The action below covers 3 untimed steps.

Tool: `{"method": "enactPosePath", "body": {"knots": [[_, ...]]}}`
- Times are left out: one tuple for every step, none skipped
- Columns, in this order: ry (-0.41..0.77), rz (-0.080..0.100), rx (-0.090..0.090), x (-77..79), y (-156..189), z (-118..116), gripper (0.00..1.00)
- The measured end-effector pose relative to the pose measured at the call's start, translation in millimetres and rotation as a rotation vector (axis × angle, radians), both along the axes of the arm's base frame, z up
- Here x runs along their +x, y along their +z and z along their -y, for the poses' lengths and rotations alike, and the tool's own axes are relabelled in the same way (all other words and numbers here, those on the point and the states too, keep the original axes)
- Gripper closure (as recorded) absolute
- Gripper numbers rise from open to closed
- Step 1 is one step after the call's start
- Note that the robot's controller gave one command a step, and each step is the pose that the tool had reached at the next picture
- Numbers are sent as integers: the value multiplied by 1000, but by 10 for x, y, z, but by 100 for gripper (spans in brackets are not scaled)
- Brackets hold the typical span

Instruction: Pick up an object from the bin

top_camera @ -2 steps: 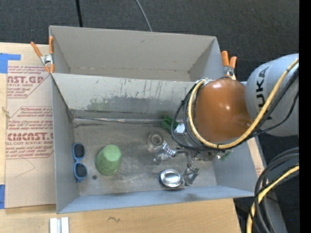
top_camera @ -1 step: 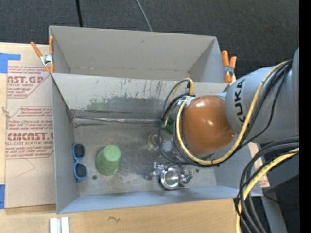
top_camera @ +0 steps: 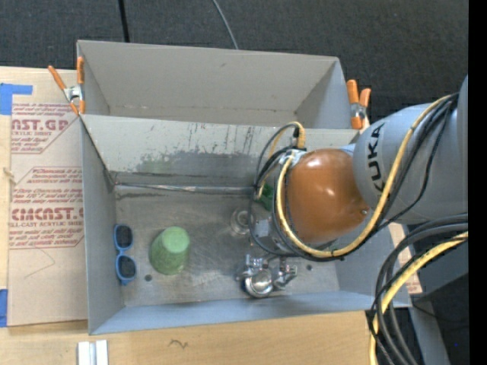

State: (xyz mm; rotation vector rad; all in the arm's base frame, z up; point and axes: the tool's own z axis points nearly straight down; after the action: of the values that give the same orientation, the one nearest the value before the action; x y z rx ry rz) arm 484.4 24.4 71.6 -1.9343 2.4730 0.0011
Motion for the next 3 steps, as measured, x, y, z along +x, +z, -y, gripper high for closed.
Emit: {"method": "enactPosePath", "body": {"knots": [[-29,7,0,12,1427,134,100],[-44,1,2,89,1418,25,100],[-98,-3,1,178,1109,23,100]]}}
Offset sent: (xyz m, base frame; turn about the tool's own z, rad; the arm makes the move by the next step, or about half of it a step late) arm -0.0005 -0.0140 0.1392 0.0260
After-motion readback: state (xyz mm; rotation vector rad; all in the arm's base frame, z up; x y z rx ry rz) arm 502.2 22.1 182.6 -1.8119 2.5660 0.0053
